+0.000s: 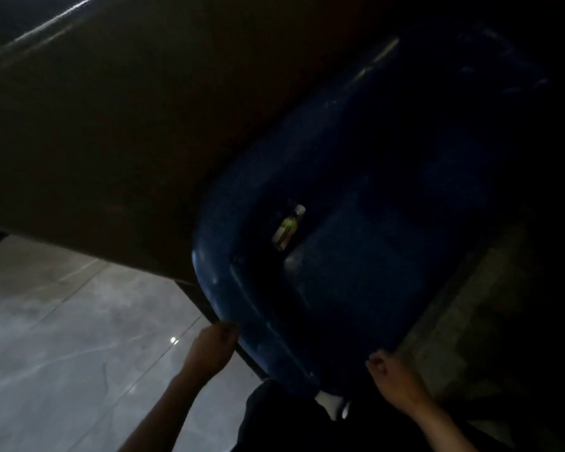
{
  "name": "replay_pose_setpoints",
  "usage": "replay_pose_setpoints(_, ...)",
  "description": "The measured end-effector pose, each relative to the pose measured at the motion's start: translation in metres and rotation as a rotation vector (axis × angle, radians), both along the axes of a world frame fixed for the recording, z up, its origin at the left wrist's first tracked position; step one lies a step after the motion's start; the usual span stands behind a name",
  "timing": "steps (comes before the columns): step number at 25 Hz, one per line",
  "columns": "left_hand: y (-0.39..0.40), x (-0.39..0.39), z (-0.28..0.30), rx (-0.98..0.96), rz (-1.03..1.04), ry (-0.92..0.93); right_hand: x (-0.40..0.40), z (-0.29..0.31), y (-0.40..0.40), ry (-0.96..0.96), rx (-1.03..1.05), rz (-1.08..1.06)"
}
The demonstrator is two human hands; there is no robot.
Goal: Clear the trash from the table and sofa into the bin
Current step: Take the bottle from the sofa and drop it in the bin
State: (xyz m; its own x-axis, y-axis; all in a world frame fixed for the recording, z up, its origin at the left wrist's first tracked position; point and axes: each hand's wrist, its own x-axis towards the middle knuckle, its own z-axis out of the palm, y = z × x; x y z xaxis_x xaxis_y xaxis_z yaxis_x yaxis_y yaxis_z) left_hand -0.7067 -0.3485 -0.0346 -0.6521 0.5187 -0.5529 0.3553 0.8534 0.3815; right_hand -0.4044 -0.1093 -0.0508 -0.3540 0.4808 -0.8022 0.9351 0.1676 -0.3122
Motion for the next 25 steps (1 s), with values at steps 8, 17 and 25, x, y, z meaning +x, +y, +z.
replay_pose_setpoints(8,0.180,-0.156,0.011,0.158,-0.267,0.420,-0.027,-0.013,0.004,-0.115,-0.036,-0.101)
replay_pose_setpoints(17,0.219,-0.233,-0.066,-0.027,-0.579,0.695,-0.100,-0.075,0.039,-0.114,-0.100,-0.035)
replay_pose_setpoints(25,0.219,-0.238,-0.092,0.005,-0.546,0.845,-0.237,-0.170,0.111,-0.021,-0.110,0.091)
